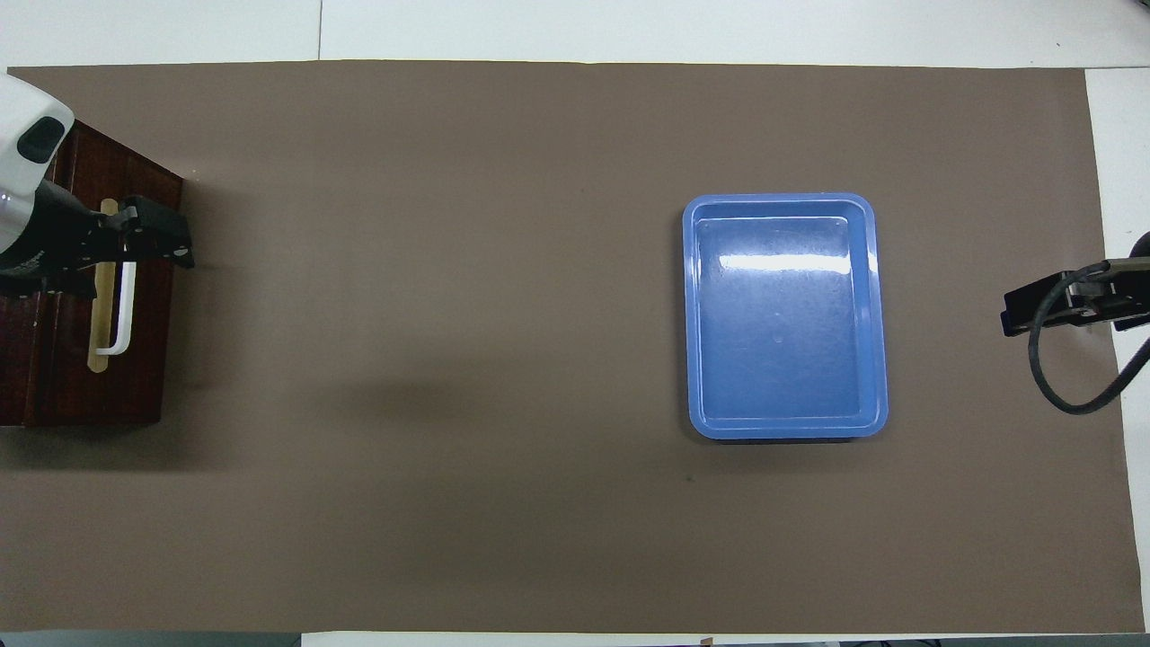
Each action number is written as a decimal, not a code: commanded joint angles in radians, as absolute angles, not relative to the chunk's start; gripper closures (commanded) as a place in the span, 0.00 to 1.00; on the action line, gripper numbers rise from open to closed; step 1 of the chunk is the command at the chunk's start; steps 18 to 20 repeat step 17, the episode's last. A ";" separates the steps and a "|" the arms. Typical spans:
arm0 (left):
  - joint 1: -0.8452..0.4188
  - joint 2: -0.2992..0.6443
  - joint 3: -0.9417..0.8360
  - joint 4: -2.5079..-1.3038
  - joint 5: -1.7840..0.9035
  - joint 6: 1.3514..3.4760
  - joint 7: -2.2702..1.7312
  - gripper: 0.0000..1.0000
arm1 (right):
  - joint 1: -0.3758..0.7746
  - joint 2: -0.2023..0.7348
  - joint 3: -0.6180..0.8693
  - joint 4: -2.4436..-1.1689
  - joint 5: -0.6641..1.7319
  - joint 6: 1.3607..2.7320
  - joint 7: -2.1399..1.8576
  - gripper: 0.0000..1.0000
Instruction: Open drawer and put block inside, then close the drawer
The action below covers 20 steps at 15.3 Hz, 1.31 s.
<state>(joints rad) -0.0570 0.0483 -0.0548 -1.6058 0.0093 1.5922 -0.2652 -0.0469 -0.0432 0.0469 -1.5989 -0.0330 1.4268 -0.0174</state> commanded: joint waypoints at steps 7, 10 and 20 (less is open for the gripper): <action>-0.031 0.015 -0.052 -1.643 -0.040 1.578 -0.133 0.00 | -0.058 -0.063 0.058 -1.620 -0.034 1.436 -0.035 0.00; -0.029 0.018 -0.052 -1.632 -0.040 1.559 -0.136 0.00 | -0.063 -0.063 0.057 -1.620 -0.034 1.436 -0.037 0.00; -0.041 0.018 -0.055 -1.631 -0.035 1.548 -0.138 0.00 | -0.064 -0.063 0.057 -1.620 -0.034 1.436 -0.037 0.00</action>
